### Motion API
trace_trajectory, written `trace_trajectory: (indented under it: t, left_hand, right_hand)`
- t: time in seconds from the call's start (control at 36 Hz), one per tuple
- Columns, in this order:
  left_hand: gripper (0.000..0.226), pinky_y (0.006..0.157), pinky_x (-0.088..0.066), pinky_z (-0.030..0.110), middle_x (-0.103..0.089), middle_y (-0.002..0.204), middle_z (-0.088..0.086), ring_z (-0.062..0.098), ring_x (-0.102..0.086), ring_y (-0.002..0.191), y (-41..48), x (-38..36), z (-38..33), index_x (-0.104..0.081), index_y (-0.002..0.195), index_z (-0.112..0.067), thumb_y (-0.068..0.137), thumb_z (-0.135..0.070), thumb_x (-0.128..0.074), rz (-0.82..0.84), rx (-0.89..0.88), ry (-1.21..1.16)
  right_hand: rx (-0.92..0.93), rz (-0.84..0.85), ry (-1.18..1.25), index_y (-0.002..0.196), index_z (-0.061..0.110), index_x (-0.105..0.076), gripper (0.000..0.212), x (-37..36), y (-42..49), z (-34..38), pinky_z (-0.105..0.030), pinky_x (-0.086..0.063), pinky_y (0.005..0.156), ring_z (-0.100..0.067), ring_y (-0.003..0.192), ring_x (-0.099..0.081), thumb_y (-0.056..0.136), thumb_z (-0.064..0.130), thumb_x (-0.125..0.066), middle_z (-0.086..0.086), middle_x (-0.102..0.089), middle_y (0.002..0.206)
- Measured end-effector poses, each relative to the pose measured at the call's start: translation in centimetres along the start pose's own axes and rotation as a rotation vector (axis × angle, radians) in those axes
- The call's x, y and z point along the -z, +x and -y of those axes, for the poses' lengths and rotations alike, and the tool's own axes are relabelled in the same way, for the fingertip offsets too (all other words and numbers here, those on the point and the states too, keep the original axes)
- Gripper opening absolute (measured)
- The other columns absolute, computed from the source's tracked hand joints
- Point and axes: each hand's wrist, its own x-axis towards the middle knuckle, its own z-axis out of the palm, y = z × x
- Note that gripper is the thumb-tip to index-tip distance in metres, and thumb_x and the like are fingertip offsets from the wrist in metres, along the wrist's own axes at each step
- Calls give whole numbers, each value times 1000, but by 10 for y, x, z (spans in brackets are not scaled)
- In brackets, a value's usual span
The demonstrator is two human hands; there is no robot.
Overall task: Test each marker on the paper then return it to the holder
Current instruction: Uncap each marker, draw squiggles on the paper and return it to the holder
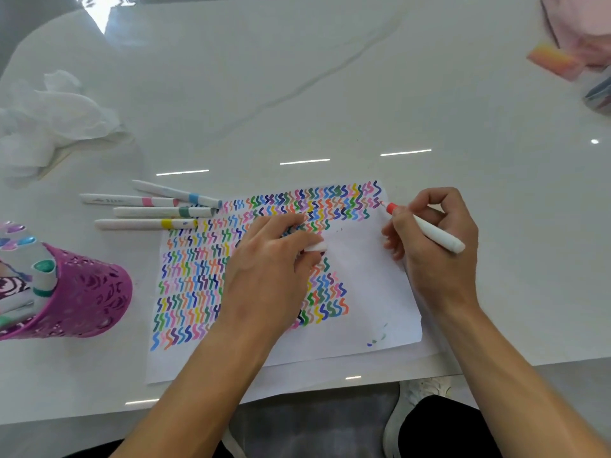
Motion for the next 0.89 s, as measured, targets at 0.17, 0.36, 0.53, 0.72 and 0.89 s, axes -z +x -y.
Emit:
trace_trajectory:
  t: [0.17, 0.36, 0.53, 0.72, 0.89]
  left_hand:
    - [17, 96, -41, 26, -68, 123, -5, 17, -57, 118, 0, 1, -1, -80, 104, -24, 87, -25, -77, 14, 17, 6]
    - [16, 94, -37, 20, -69, 121, -4, 17, -56, 117, 1, 1, -1, -81, 102, -22, 87, -24, -77, 23, 28, 2]
    - [16, 92, -38, 21, -70, 120, -4, 16, -57, 115, 2, 0, -1, -81, 101, -22, 85, -24, -79, 22, 39, 2]
    - [16, 89, -39, 22, -71, 118, -6, 15, -58, 115, 2, -2, -3, -81, 100, -24, 84, -26, -79, 0, 54, 30]
    - [16, 88, -40, 23, -70, 118, -7, 15, -58, 116, 3, -1, -5, -82, 100, -24, 84, -25, -80, 7, 73, 16]
  right_hand:
    - [-22, 45, -74, 83, 27, -58, 18, 0, 0, 2, -26, -51, 52, -18, 63, -71, 89, 22, -74, -5, -75, 75]
    - [-40, 53, -202, 80, 29, -58, 18, 0, 1, 2, -49, -60, 61, -23, 71, -71, 87, 30, -75, -2, -74, 78]
    - [-62, 75, -198, 77, 27, -59, 20, 0, 2, 3, -52, -60, 62, -23, 70, -72, 86, 26, -77, -2, -74, 74]
    - [-73, 54, -203, 76, 23, -58, 21, 0, 1, 7, -49, -56, 58, -27, 67, -68, 83, 24, -77, -5, -71, 71]
    - [-78, 59, -198, 73, 23, -56, 19, 0, 1, 8, -49, -56, 57, -34, 70, -70, 77, 29, -74, -7, -71, 71]
